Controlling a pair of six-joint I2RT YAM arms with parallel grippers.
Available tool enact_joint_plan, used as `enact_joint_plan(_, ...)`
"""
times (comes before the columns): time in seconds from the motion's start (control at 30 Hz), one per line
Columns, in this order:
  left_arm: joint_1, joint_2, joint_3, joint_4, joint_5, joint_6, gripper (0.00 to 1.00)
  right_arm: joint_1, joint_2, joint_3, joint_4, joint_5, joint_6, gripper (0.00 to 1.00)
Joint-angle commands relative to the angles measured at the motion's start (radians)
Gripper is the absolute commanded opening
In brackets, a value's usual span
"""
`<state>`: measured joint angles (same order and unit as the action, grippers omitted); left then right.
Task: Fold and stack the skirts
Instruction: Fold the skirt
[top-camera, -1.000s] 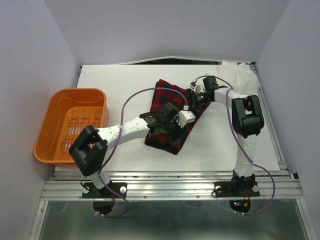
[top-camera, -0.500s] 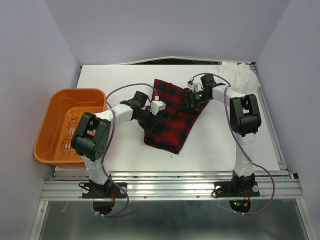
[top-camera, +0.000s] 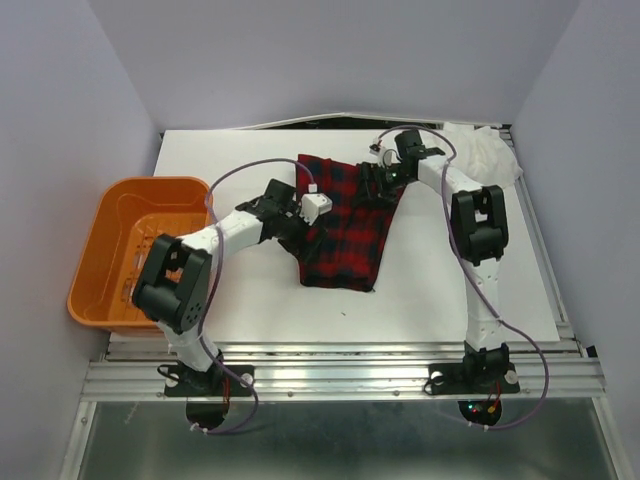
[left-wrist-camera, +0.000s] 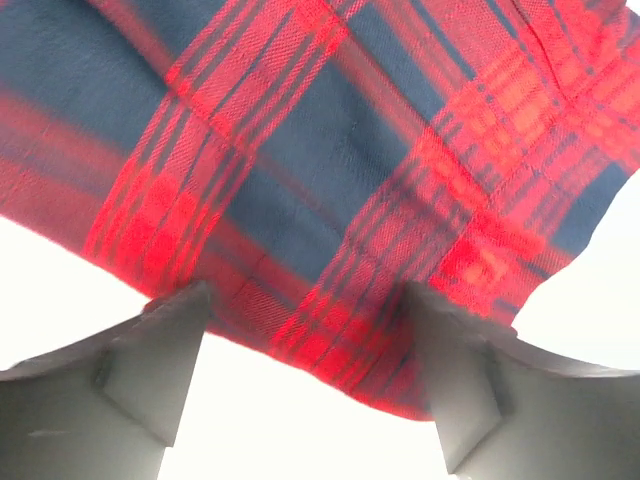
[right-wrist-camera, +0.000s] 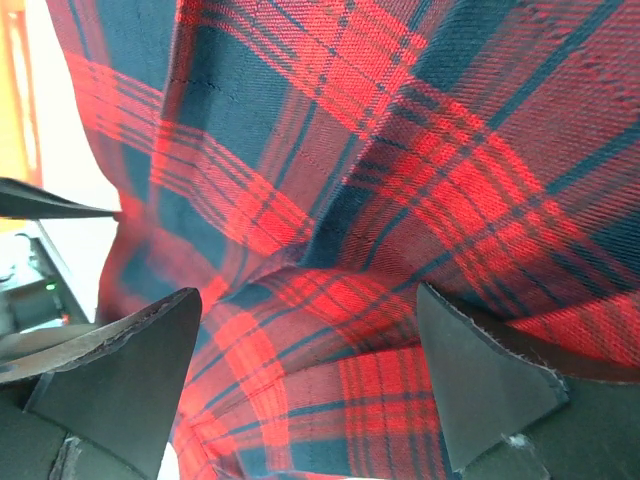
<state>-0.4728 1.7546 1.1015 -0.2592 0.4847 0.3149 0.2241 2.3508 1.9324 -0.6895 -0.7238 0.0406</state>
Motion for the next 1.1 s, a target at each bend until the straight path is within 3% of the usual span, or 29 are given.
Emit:
enact_joint_plan(0.0, -0.003, -0.264, -0.046, 0.055, -0.199, 0.062, 0.99, -0.005, -0.05, 0.033, -0.005, 0.06, -0.013, 0.95)
enact_joint_plan(0.17, -0.003, -0.49, -0.185, 0.269, -0.365, 0.198, 0.99, 0.029, -0.18, 0.001, 0.01, -0.023, 0.024, 0.97)
enact_joint_plan(0.23, -0.001, -0.504, -0.183, 0.23, -0.391, 0.228, 0.99, 0.044, -0.205, -0.024, 0.008, -0.035, 0.024, 0.97)
enact_joint_plan(0.27, -0.003, -0.486, -0.152, 0.119, -0.358, 0.339, 0.99, 0.044, -0.212, -0.035, 0.005, -0.04, 0.019, 0.97)
enact_joint_plan(0.37, -0.004, -0.46, -0.146, 0.0, -0.299, 0.476, 0.99, 0.073, -0.231, -0.084, -0.005, -0.042, 0.002, 0.97)
enact_joint_plan(0.47, -0.01, -0.527, -0.258, 0.048, -0.297, 0.604, 0.99, 0.098, -0.234, -0.15, 0.001, -0.029, -0.007, 0.96)
enact_joint_plan(0.63, -0.141, -0.702, -0.569, 0.288, -0.468, 0.822, 0.99, 0.107, -0.228, -0.248, 0.054, -0.039, 0.001, 0.92)
enact_joint_plan(0.8, -0.289, -0.834, -0.848, 0.566, -0.564, 0.944, 0.99, 0.107, -0.159, -0.314, 0.074, -0.031, -0.007, 0.81)
enact_joint_plan(0.9, -0.397, -0.795, -0.94, 0.722, -0.626, 0.975, 0.99, 0.107, -0.125, -0.332, 0.085, -0.014, -0.004, 0.77)
enact_joint_plan(1.07, -0.466, -0.598, -0.936, 0.885, -0.689, 0.946, 0.99, 0.107, -0.104, -0.362, 0.091, 0.012, -0.015, 0.76)
